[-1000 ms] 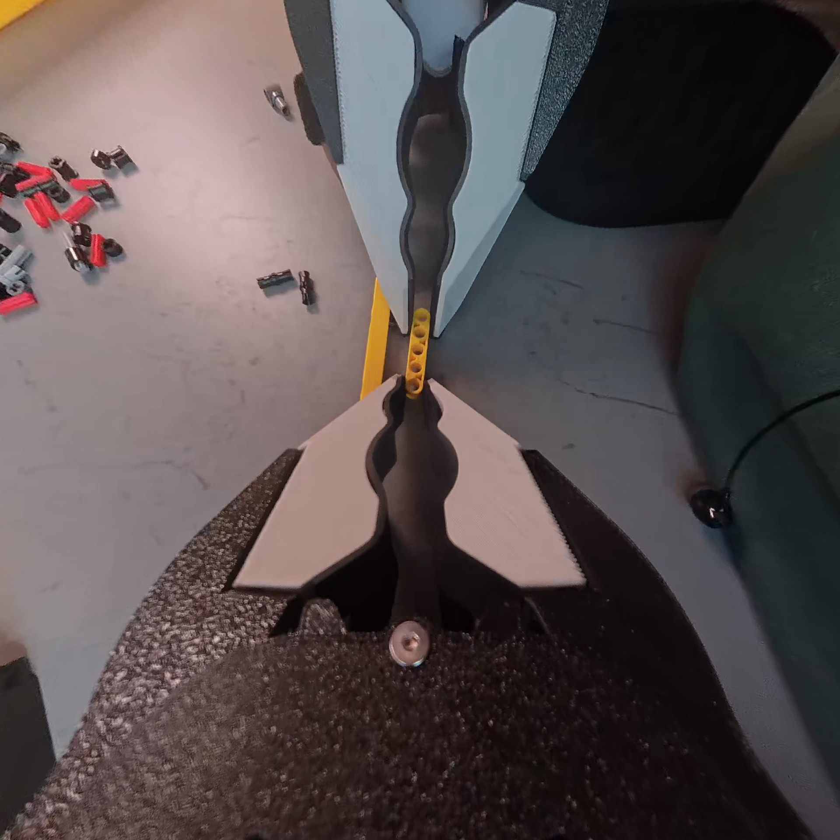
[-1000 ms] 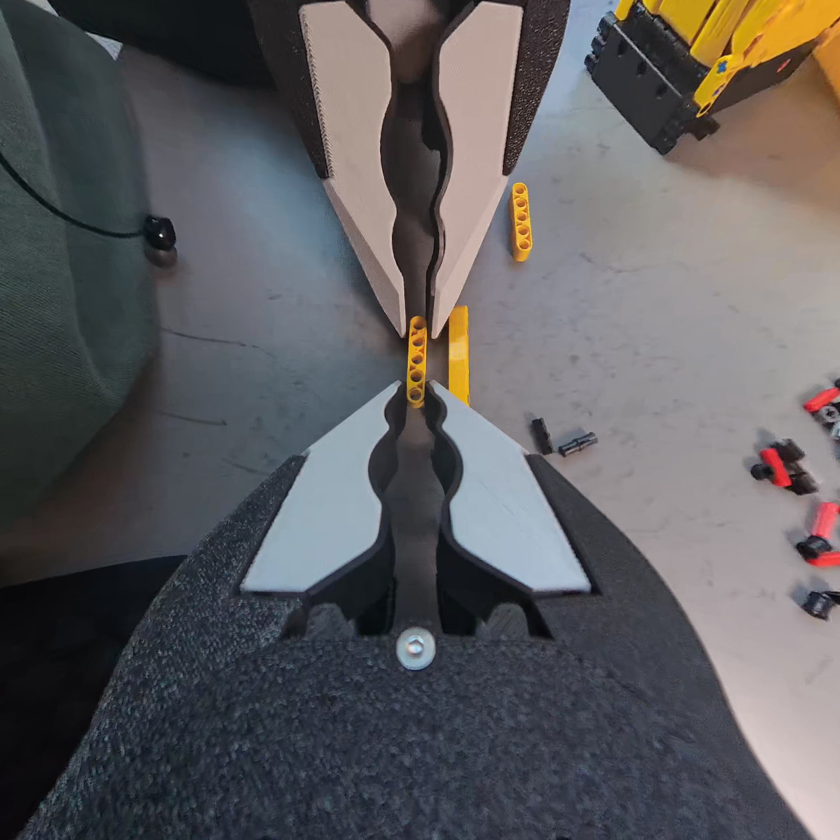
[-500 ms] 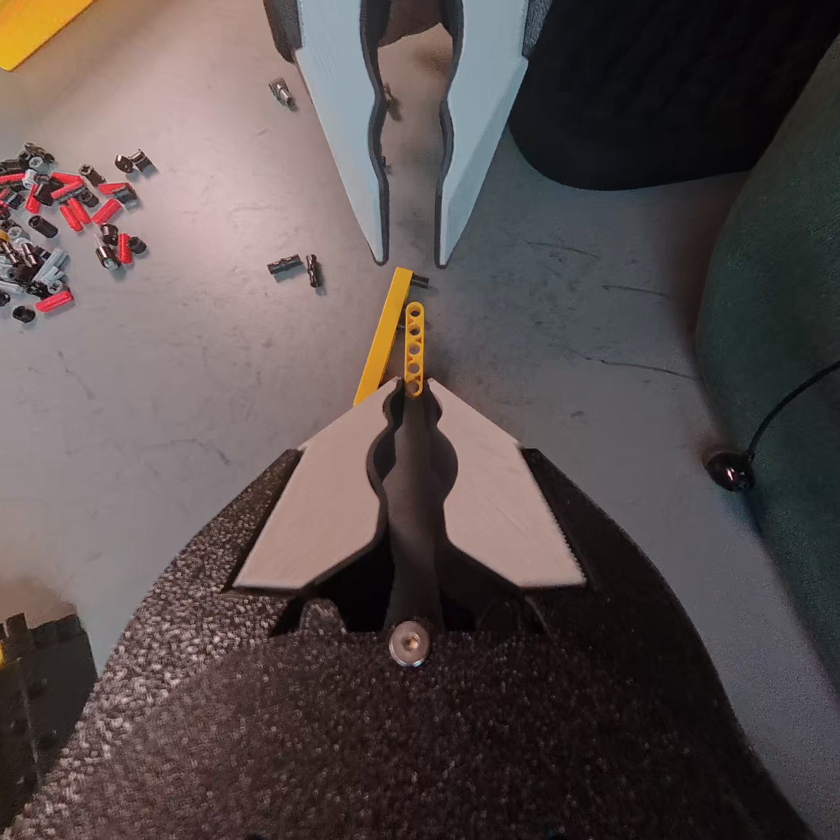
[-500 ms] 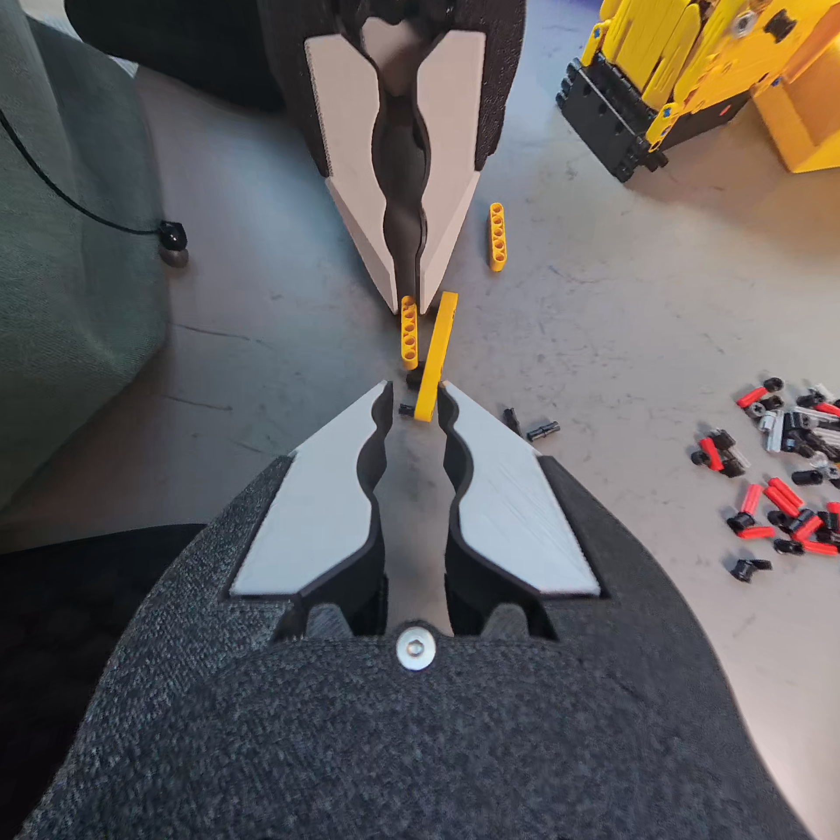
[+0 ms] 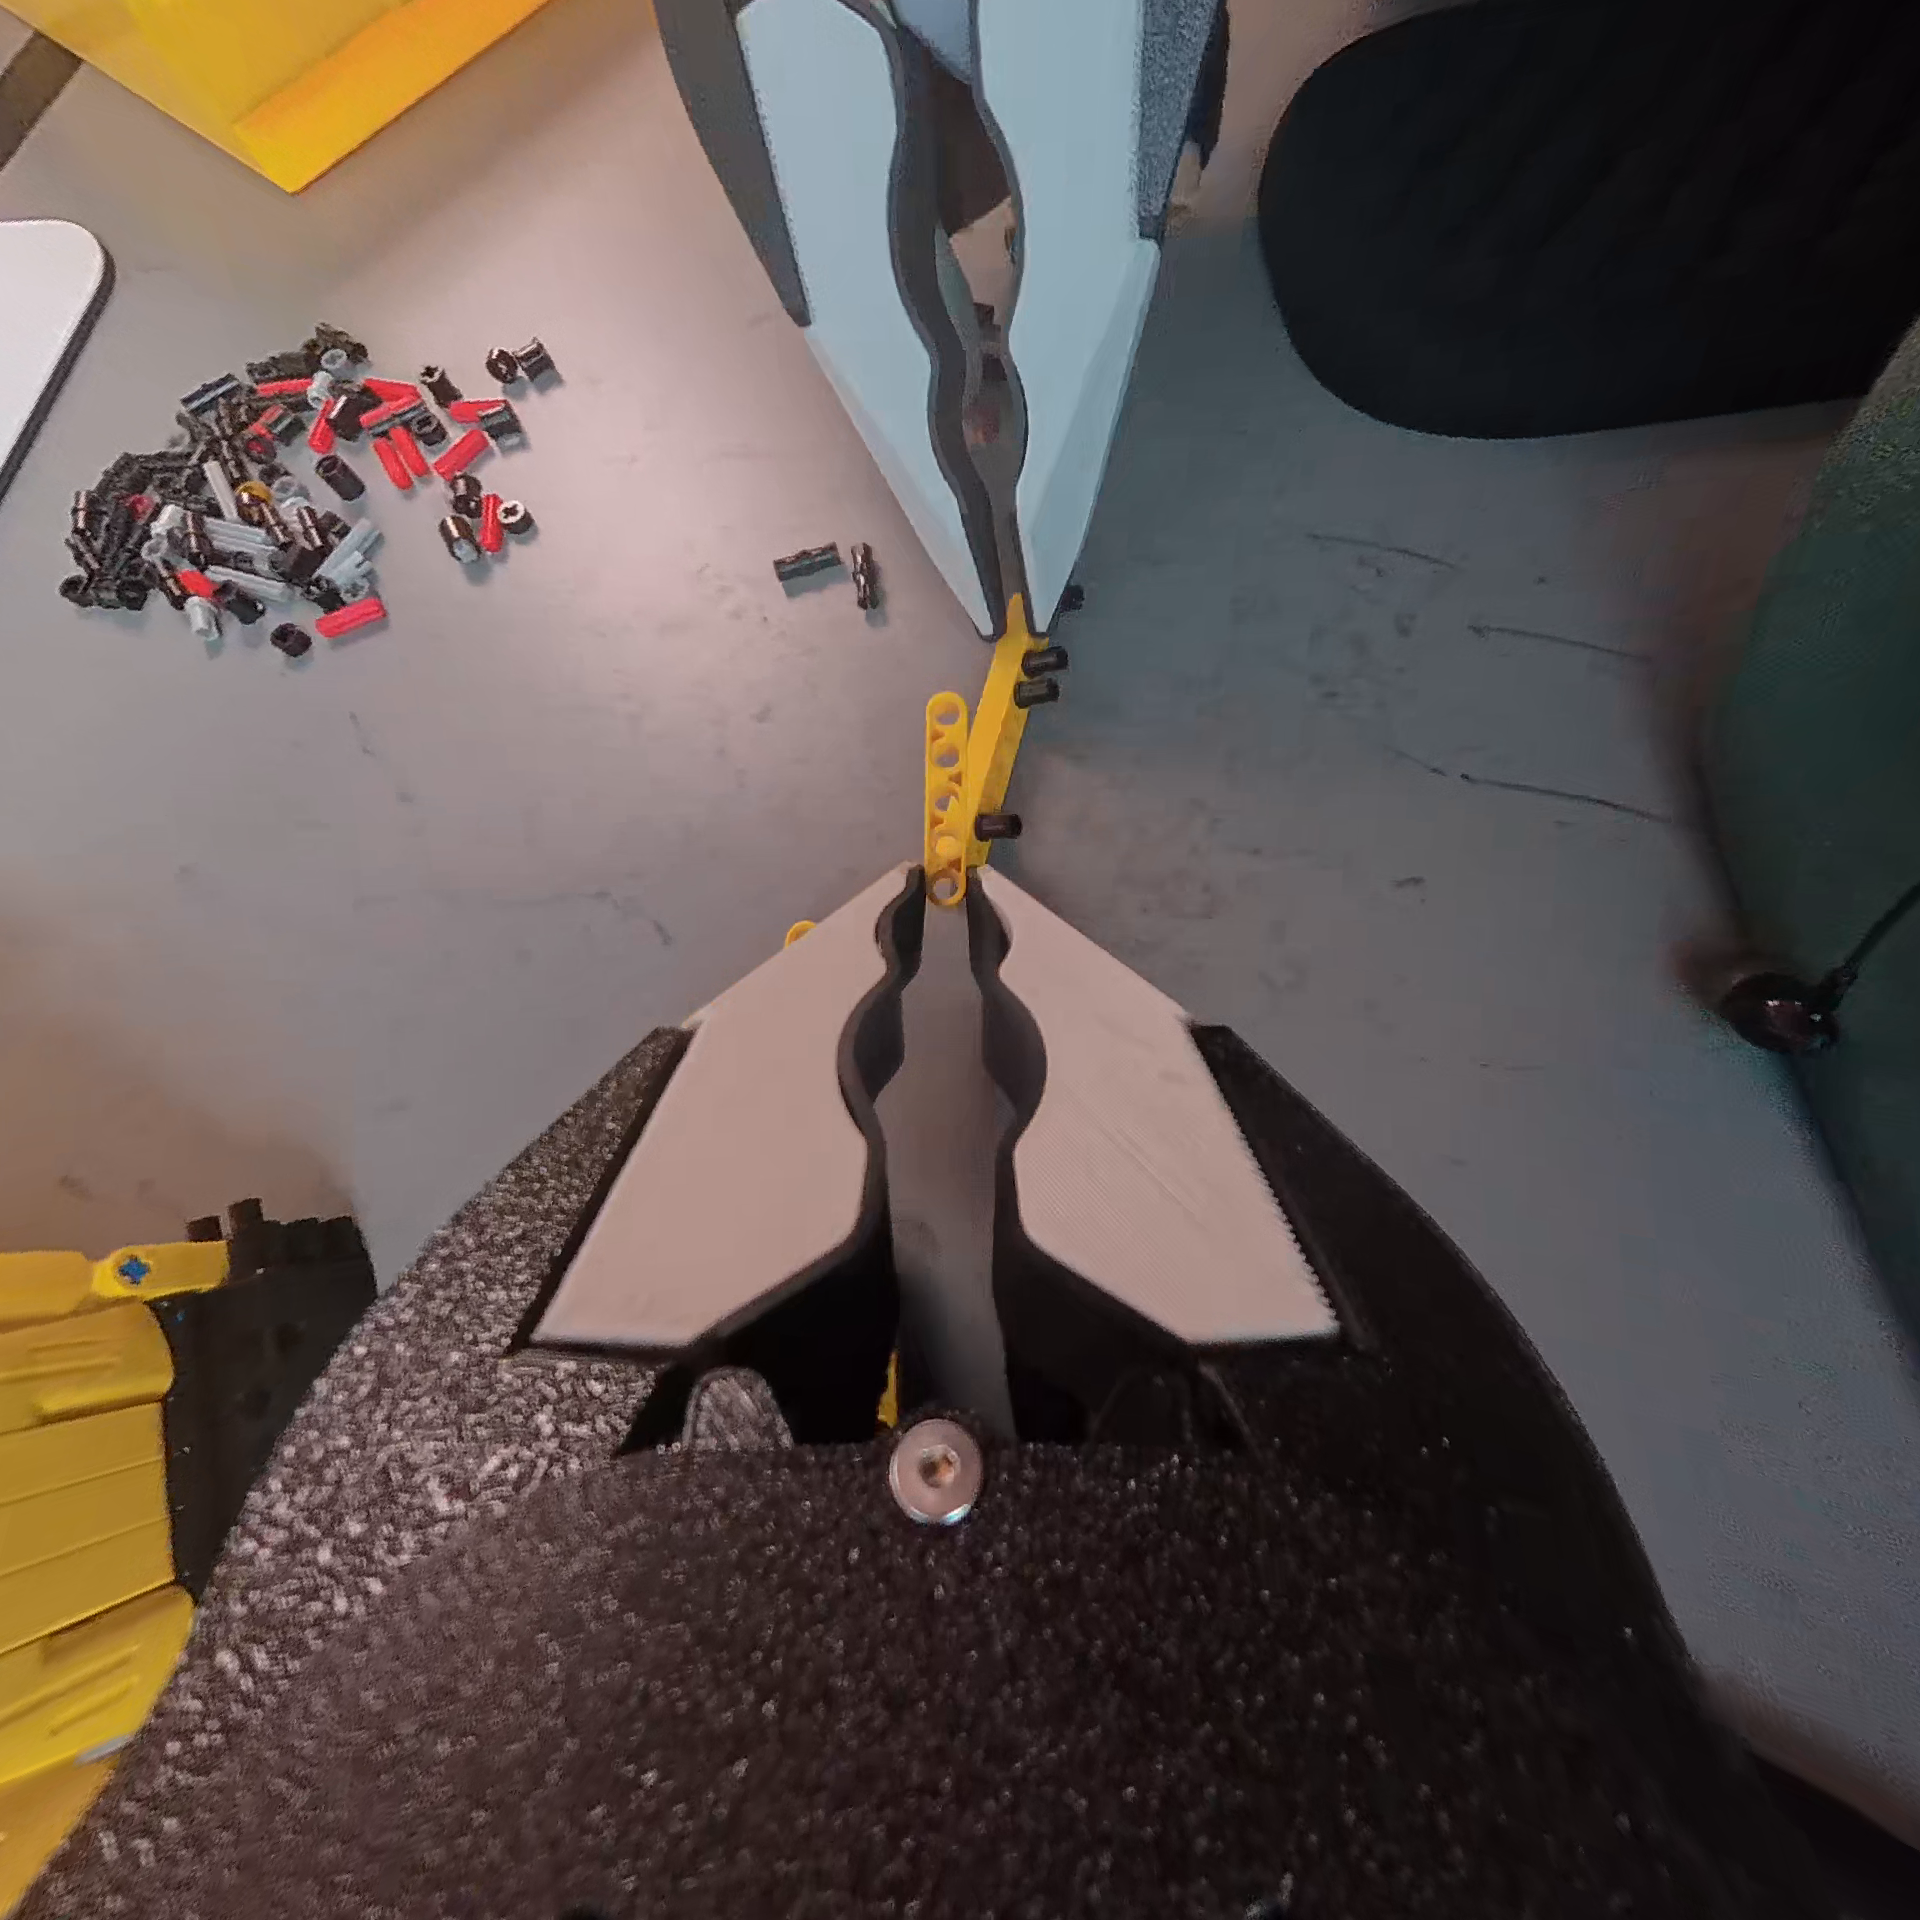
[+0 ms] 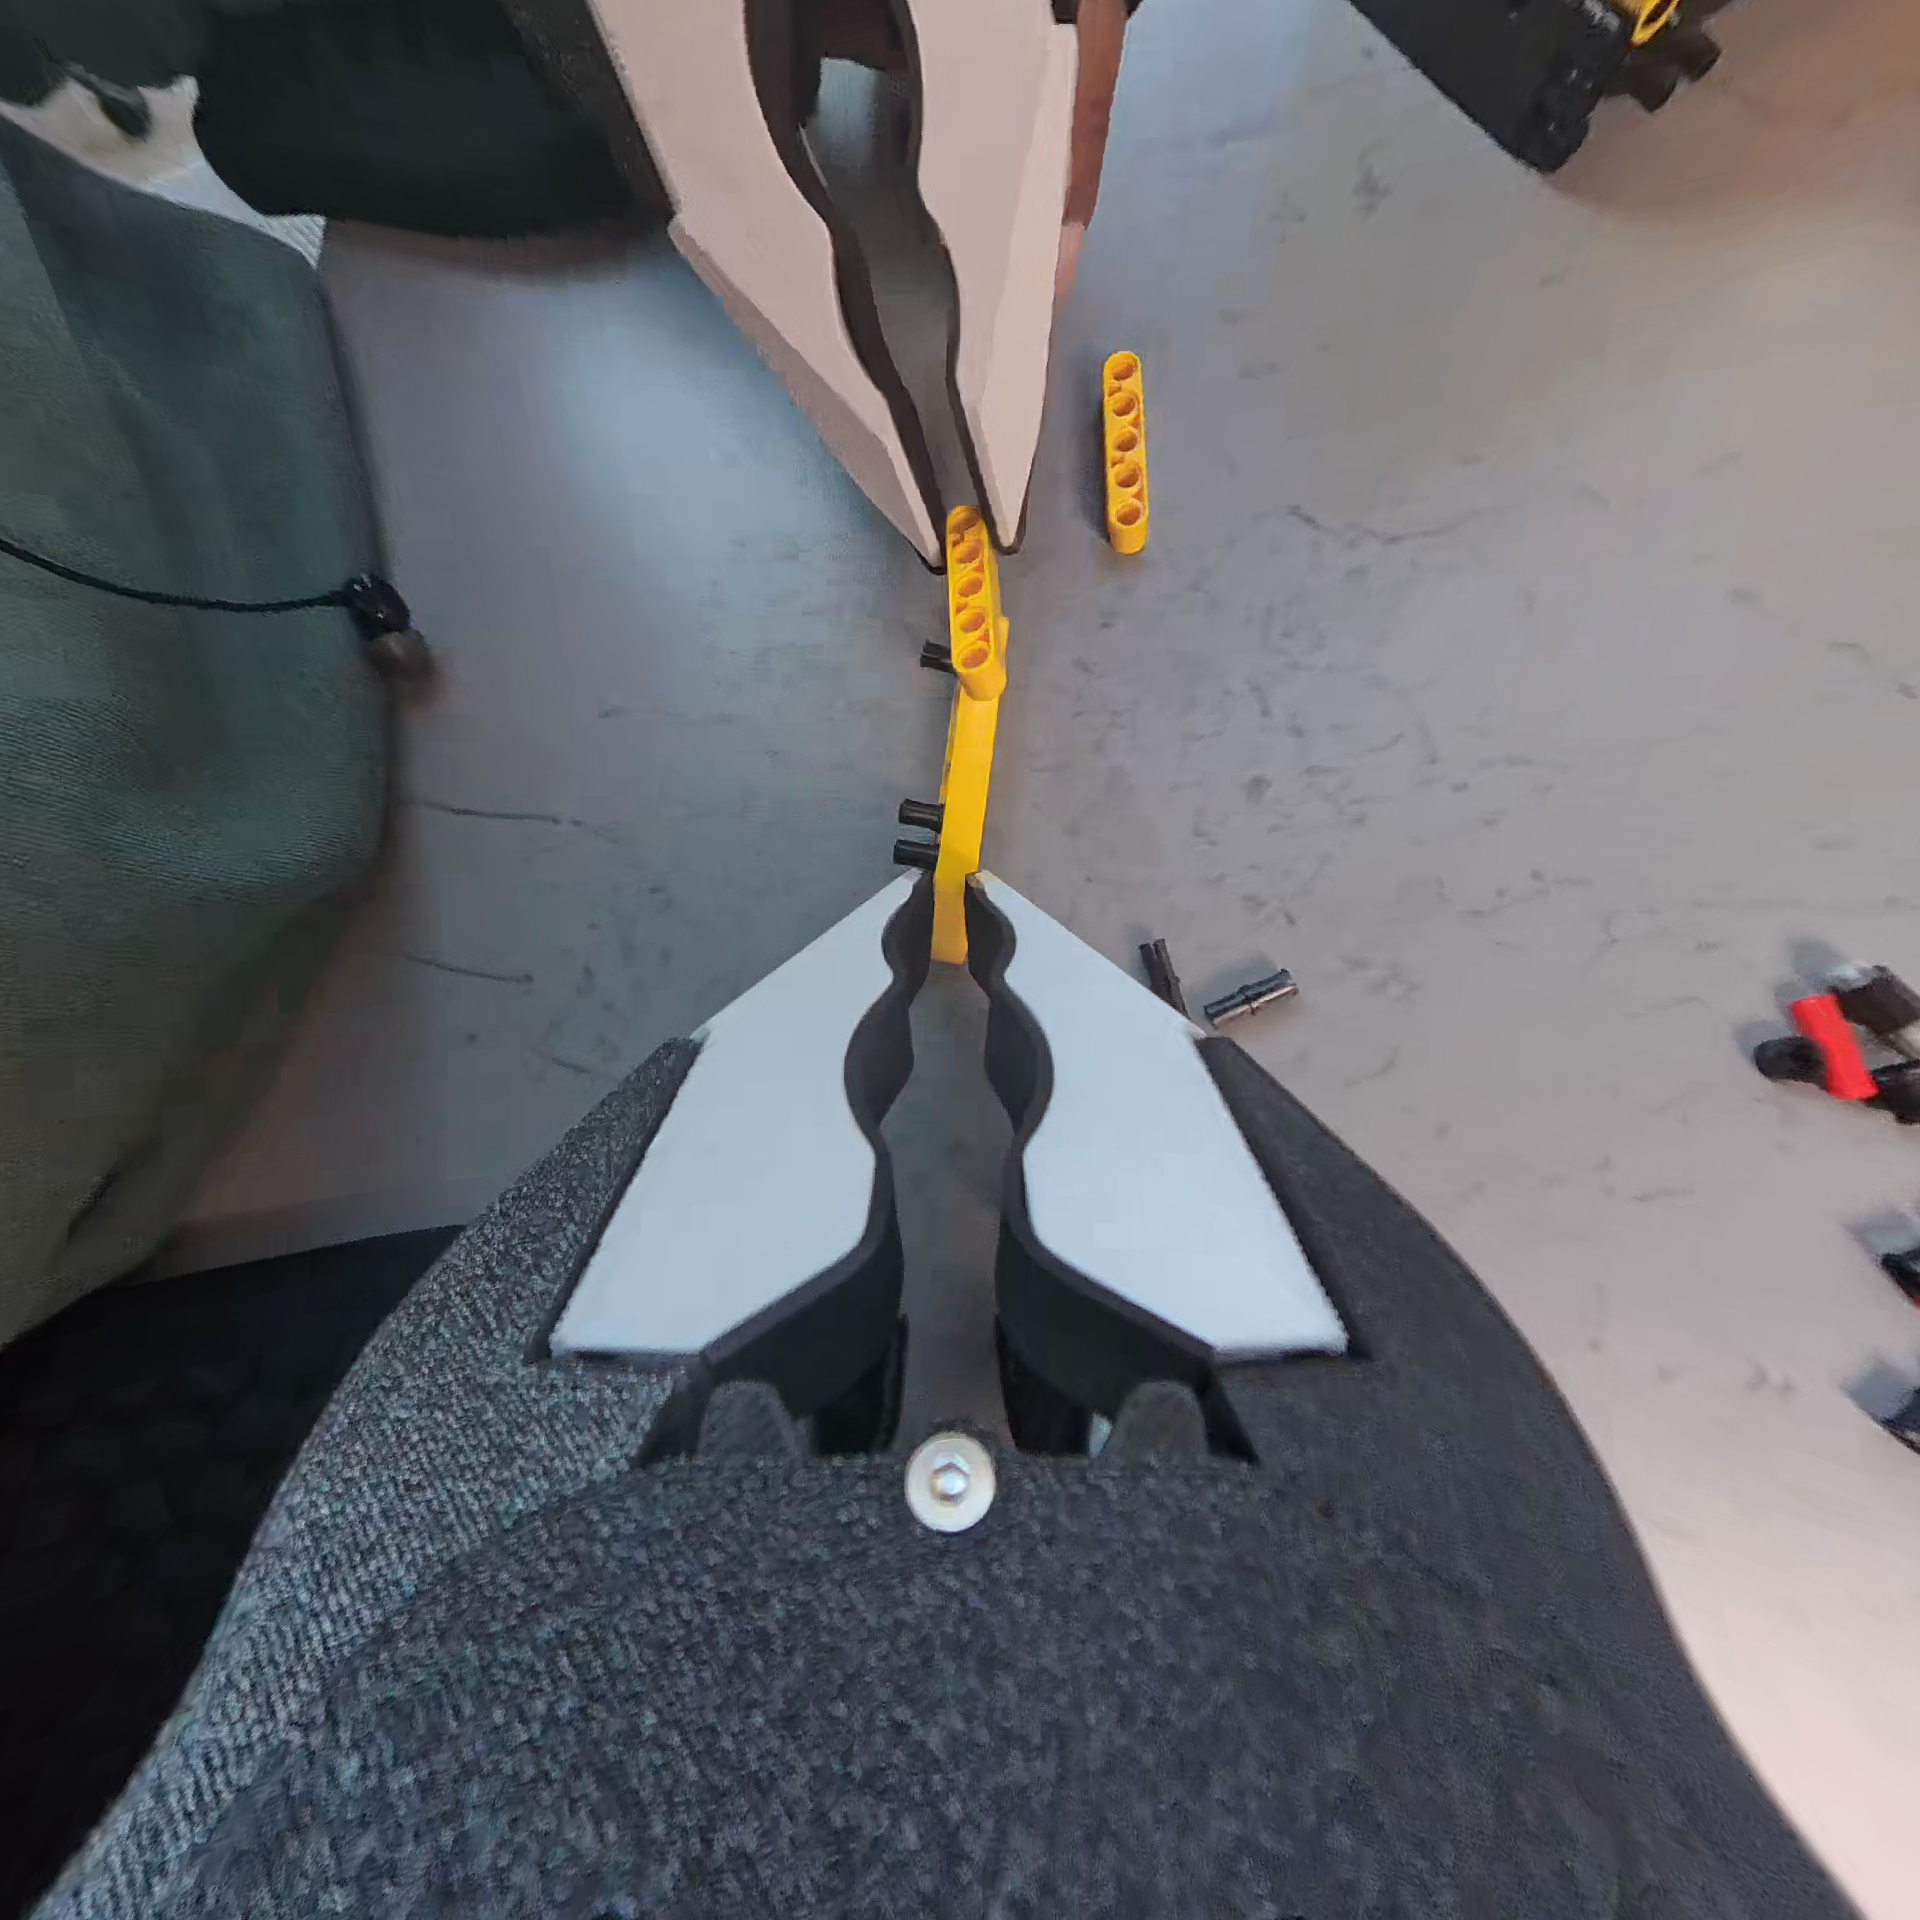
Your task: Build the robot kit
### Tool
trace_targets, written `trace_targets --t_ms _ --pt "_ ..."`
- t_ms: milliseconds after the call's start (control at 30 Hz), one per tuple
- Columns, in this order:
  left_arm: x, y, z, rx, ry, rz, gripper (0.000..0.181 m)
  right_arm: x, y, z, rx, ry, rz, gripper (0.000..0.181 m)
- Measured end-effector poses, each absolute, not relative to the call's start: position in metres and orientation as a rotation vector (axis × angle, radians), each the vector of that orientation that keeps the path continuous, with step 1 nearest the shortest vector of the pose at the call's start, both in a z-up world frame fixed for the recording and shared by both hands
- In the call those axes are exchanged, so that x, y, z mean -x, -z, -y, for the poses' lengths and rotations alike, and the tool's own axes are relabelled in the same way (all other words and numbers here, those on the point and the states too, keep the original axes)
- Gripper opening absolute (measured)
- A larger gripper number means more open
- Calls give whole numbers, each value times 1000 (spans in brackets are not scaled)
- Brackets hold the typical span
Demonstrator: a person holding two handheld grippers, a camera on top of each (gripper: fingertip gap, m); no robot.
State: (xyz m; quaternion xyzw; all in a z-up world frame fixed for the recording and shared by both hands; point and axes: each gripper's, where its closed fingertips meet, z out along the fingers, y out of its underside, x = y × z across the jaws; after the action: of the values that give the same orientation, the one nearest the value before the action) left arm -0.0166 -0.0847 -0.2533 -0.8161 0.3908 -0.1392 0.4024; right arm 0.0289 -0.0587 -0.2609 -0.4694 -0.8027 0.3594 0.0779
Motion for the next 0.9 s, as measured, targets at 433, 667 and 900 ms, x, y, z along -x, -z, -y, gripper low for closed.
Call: trace_targets --t_ms 433,667,900 --pt "13 266 79 2124 333 -991 7 -25 241 47 1357 -1182 2379 18" --pt "9 266 79 2124 341 -1000 7 -37 264 62 1251 -846 2459 25" --pt "-2 252 89 2062 437 -1004 7 -59 267 69 1127 -842 2596 7"
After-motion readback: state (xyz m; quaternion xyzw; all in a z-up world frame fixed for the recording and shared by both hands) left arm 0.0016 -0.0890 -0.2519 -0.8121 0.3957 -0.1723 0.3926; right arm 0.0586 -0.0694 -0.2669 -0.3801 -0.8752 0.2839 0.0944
